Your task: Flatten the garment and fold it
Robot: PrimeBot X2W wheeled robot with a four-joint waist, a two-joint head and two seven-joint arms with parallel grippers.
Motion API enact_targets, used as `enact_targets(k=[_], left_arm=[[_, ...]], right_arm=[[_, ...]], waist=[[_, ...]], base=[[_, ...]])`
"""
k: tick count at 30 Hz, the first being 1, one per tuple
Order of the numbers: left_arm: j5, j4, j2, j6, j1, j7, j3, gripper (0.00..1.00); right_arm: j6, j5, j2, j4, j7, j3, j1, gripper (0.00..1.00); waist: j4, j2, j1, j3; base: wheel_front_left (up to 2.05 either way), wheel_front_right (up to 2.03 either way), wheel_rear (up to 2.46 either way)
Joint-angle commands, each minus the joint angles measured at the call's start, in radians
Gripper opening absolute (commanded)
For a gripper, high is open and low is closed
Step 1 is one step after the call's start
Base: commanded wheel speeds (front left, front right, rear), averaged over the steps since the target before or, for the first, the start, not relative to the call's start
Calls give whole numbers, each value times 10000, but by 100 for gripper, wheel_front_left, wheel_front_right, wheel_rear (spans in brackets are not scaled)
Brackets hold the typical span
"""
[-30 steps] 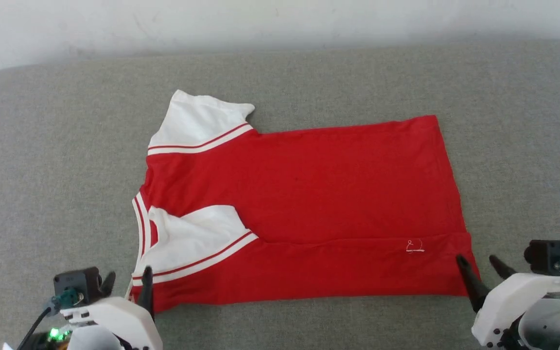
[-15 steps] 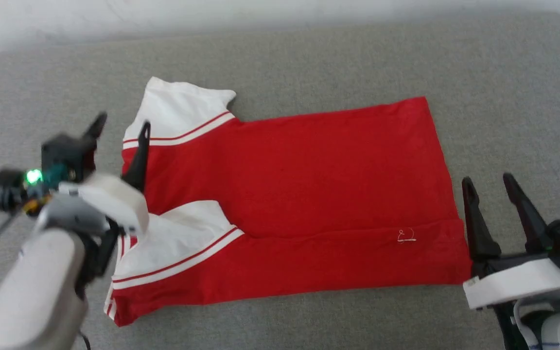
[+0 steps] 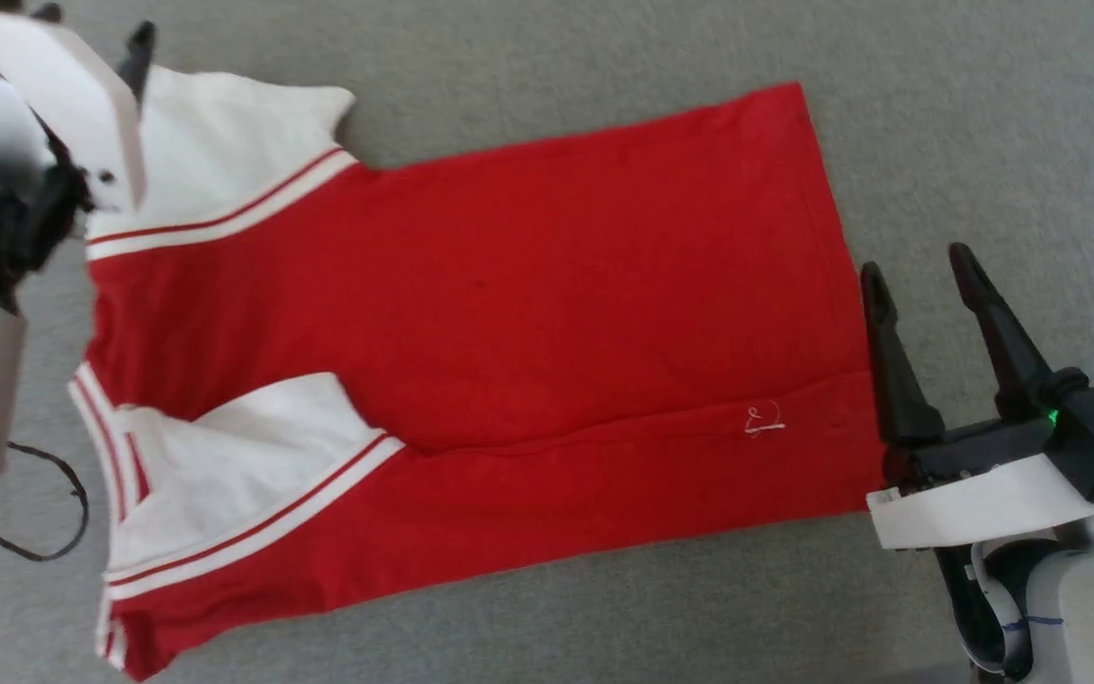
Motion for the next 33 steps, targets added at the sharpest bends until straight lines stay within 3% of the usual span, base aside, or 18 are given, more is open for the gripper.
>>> enact_targets(k=[1, 11, 16, 17, 18, 19, 20, 27, 33], left_arm=[[-150, 158, 55, 112, -297, 397, 99, 100], [-434, 227, 538, 1729, -1266, 3725, 583, 100], [-306, -270, 1003, 2222, -1057, 4578, 635, 100], [-285, -369, 1084, 2261, -986, 4674, 628, 96], [-255, -464, 1161, 2303, -925, 4745, 622, 62], [-229, -563, 1224, 2323, -866, 4783, 610, 18], [-253, -651, 1248, 2322, -802, 4821, 607, 0], [-380, -1183, 1251, 2259, -482, 4836, 525, 0], [-489, -1263, 1144, 2111, -469, 4630, 454, 0]], right_arm=[[-11, 99, 13, -66, 4, 83, -168, 100], [-11, 369, 13, -239, 51, 485, -444, 100], [-11, 433, 13, -187, 33, 561, -522, 100], [-11, 437, 13, -175, 44, 578, -541, 100], [-11, 433, 13, -168, 59, 587, -567, 100], [-11, 435, 13, -168, 78, 602, -601, 100], [-11, 434, 13, -171, 108, 639, -644, 100], [-11, 165, -250, -159, 730, 950, -1945, 100], [-11, 360, -176, 1100, 2831, 615, -4647, 100]], waist=[[-736, 0, -3, 819], [-1243, 0, -3, 1645], [-1319, 0, -3, 1817], [-1319, 0, -3, 1841], [-1313, 0, -3, 1865], [-1305, 0, -3, 1886], [-1292, 0, -3, 1899], [-1140, 0, -3, 1867], [-1013, 0, -3, 1861]], base=[[0, 0, 0], [0, 0, 0], [0, 0, 0], [0, 0, 0], [0, 0, 0], [0, 0, 0], [0, 0, 0], [0, 0, 0], [0, 0, 0]])
